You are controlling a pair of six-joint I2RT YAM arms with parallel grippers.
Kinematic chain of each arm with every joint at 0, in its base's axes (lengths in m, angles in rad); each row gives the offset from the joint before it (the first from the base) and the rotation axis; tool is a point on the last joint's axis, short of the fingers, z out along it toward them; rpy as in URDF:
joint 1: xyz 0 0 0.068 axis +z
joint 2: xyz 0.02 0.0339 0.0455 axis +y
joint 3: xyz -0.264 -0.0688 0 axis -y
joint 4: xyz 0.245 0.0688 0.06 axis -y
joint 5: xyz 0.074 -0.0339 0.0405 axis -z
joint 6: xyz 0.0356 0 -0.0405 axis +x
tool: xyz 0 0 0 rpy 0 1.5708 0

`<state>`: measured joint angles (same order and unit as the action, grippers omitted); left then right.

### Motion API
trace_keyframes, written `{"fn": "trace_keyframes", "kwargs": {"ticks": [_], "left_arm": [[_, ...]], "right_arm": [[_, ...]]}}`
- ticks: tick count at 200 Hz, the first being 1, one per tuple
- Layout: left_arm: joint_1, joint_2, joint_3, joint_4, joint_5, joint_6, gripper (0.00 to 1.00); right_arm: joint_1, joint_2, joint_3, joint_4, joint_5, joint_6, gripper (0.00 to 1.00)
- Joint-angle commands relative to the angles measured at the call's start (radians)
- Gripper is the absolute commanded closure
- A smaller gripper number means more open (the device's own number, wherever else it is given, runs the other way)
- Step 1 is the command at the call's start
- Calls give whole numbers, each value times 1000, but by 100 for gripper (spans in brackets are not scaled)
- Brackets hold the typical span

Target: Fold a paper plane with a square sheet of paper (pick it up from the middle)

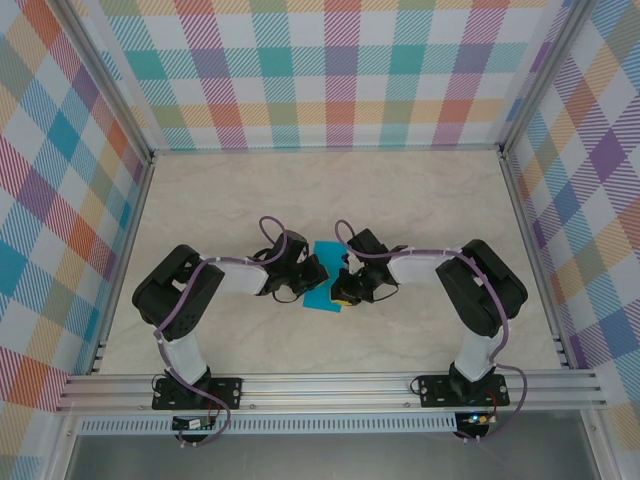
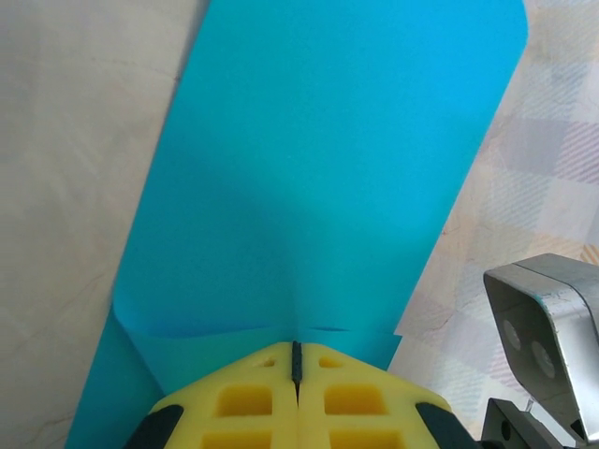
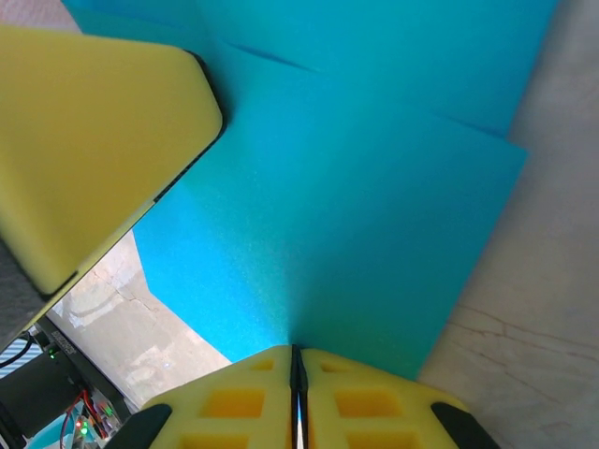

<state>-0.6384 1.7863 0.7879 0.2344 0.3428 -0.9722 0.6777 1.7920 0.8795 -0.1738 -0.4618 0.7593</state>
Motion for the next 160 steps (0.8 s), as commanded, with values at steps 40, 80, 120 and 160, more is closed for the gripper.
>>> {"fn": "trace_keyframes", "kwargs": {"ticks": [40, 80, 120, 160], "left_arm": [[34, -27, 26, -150, -72, 92, 95], [68, -18, 17, -141, -88, 105, 95], [99, -15, -24, -74, -79, 102, 95], [137, -11, -47, -35, -61, 121, 94]], "right_arm": [[11, 70, -27, -135, 101, -28, 93], [11, 70, -13, -139, 98, -32, 93], [11, 76, 0, -147, 96, -37, 93], [10, 80, -5, -142, 92, -35, 93]]}}
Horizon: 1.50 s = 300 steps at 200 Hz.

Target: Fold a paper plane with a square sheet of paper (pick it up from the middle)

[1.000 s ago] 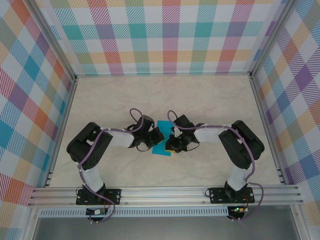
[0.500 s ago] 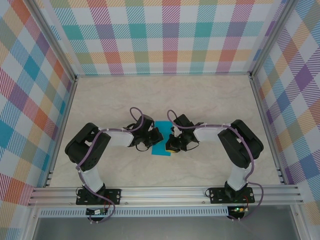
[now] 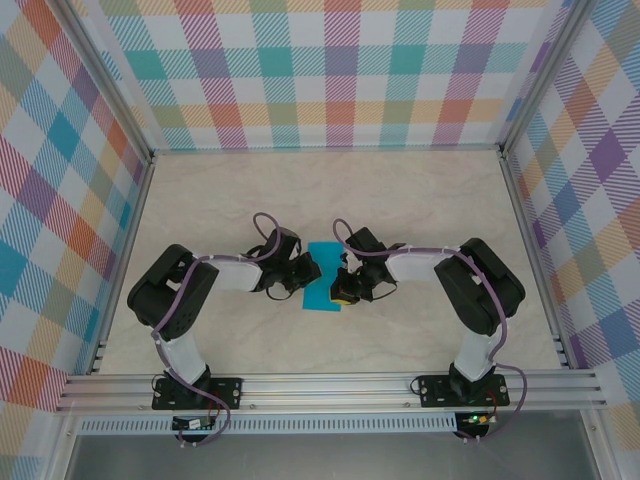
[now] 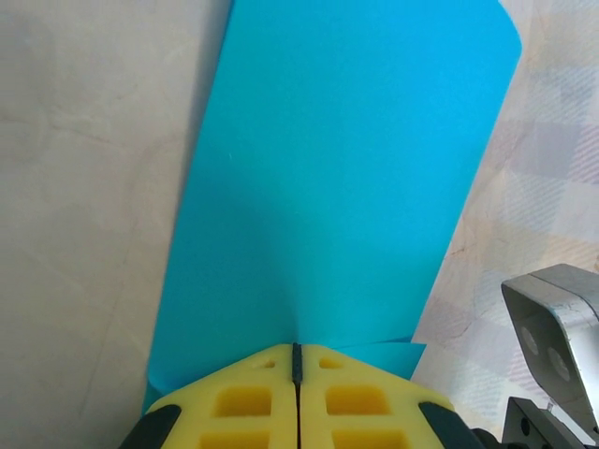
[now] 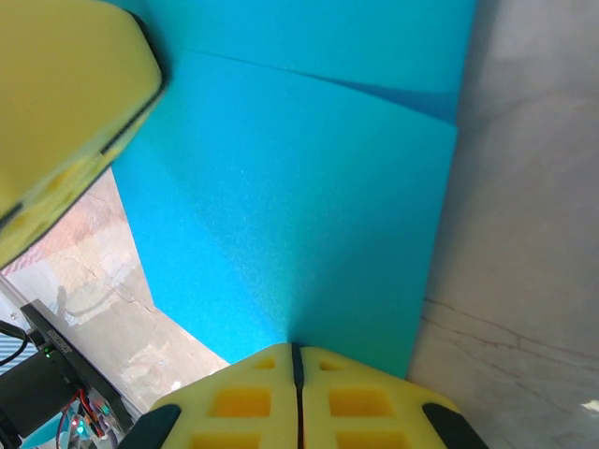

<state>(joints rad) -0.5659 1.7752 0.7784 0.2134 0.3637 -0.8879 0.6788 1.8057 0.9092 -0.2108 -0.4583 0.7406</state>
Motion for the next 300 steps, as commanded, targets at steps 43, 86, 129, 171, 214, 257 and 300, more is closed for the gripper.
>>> {"fn": "trace_keyframes", "kwargs": {"ticks": [43, 86, 129, 171, 214, 257, 300], "left_arm": [[102, -5, -46, 1, -56, 58, 93], [142, -7, -45, -3, -38, 76, 92], [158, -56, -23, -33, -5, 89, 91], [142, -169, -13, -84, 37, 84, 88], [61, -193, -27, -101, 49, 84, 89], [5, -108, -43, -28, 65, 63, 90], [-15, -60, -44, -39, 45, 61, 92]], "right_arm": [[10, 73, -33, -103, 83, -18, 93], [10, 73, -25, -103, 74, -18, 93], [10, 73, -17, -98, 65, -15, 93], [10, 79, 0, -84, 51, -5, 92], [10, 80, 19, -82, 46, 2, 91], [10, 53, 46, -91, 41, 2, 91], [10, 8, 97, -70, -6, 2, 89]]}}
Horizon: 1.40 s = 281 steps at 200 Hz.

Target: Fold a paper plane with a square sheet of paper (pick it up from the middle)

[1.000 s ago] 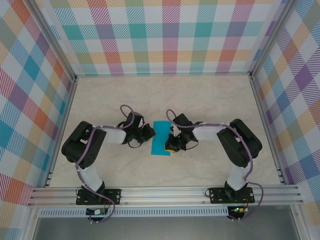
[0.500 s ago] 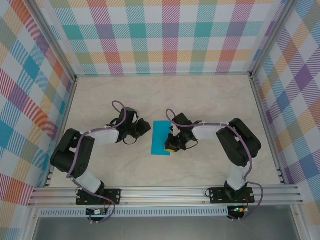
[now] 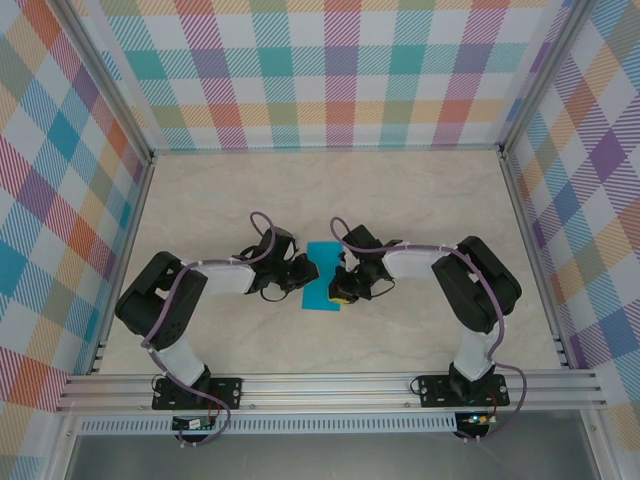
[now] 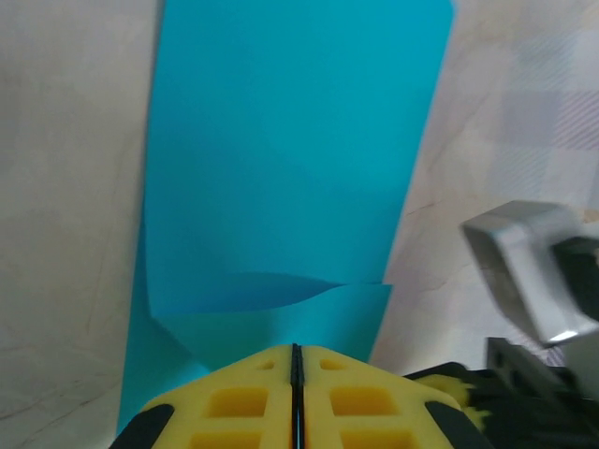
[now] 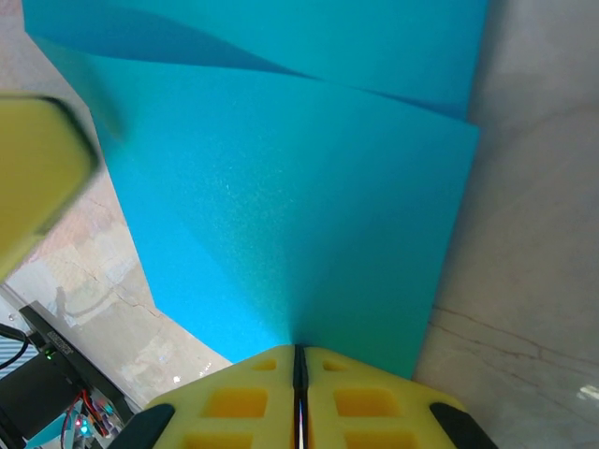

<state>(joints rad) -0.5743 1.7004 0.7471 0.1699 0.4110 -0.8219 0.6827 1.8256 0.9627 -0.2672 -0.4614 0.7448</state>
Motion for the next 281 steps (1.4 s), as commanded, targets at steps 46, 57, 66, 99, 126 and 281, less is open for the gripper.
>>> {"fn": "trace_keyframes", "kwargs": {"ticks": [46, 57, 66, 99, 126, 281], "left_arm": [[-9, 31, -14, -17, -21, -7, 93], [-9, 33, -15, -15, -23, -8, 93], [-11, 34, -14, -15, -24, -10, 93], [-12, 38, -8, -17, -26, -10, 93], [-13, 43, -5, -19, -25, -11, 93], [-15, 43, -3, -44, -43, -11, 93]], "right_arm": [[8, 15, 101, 12, -26, 10, 87], [9, 40, 116, 15, -33, 12, 87], [12, 54, 121, 22, -36, 16, 87], [17, 100, 111, 49, -41, 28, 87], [18, 140, 95, 46, -27, 30, 88], [19, -14, 39, 65, -54, 6, 85]]}}
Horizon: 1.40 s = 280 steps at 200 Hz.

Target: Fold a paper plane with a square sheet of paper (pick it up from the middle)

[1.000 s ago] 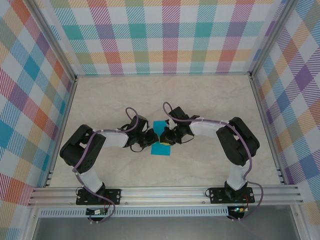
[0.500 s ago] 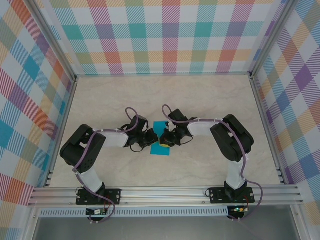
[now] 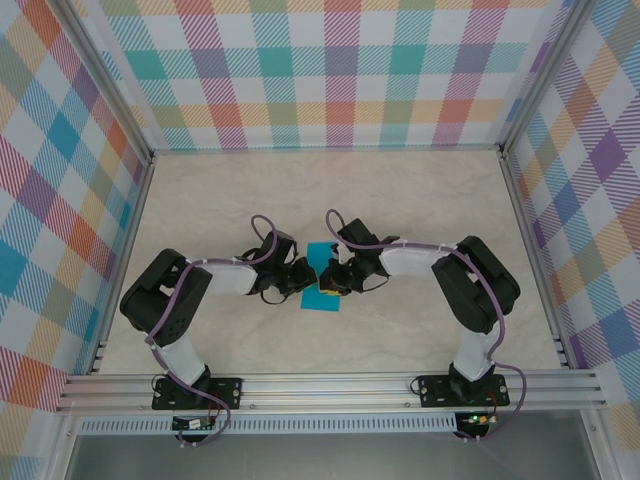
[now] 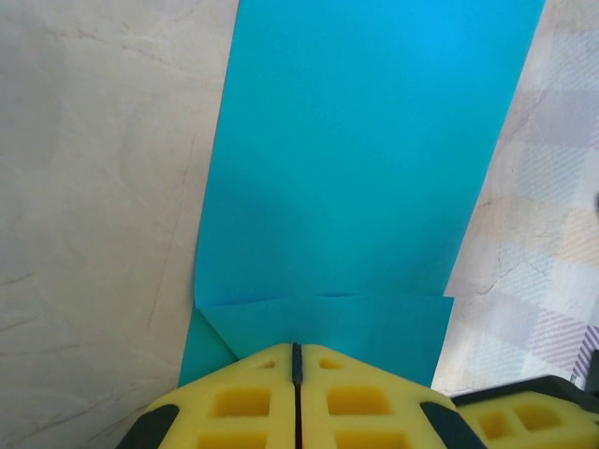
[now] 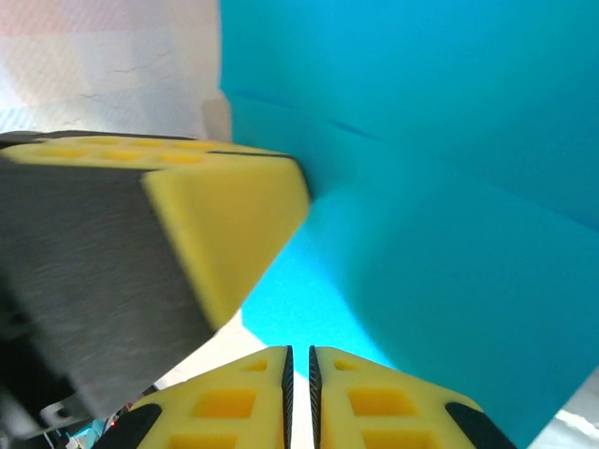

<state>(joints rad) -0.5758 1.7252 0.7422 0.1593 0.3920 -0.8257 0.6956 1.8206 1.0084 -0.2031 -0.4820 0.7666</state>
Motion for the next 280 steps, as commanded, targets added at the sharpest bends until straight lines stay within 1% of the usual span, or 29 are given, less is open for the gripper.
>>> {"fn": "trace_keyframes", "kwargs": {"ticks": [1, 47, 71, 89, 180, 244, 280], "left_arm": [[-13, 18, 2, -33, -24, -6, 93], [-13, 18, 3, -33, -25, -6, 93], [-13, 20, 6, -41, -31, -7, 93], [-13, 22, 9, -47, -36, -6, 93], [-13, 33, 9, -52, -58, -27, 94], [-13, 21, 3, -55, -56, -29, 94], [-13, 8, 3, -52, -52, -27, 94]], "right_arm": [[6, -7, -7, 4, -34, -15, 85], [10, 80, -32, 25, -29, 2, 84], [12, 92, -35, -59, 39, -18, 85], [11, 62, -59, -74, 61, -29, 85], [12, -65, -182, -52, 8, -40, 83], [12, -129, -247, -45, 14, -26, 82], [11, -192, -234, -44, 64, -7, 82]]}}
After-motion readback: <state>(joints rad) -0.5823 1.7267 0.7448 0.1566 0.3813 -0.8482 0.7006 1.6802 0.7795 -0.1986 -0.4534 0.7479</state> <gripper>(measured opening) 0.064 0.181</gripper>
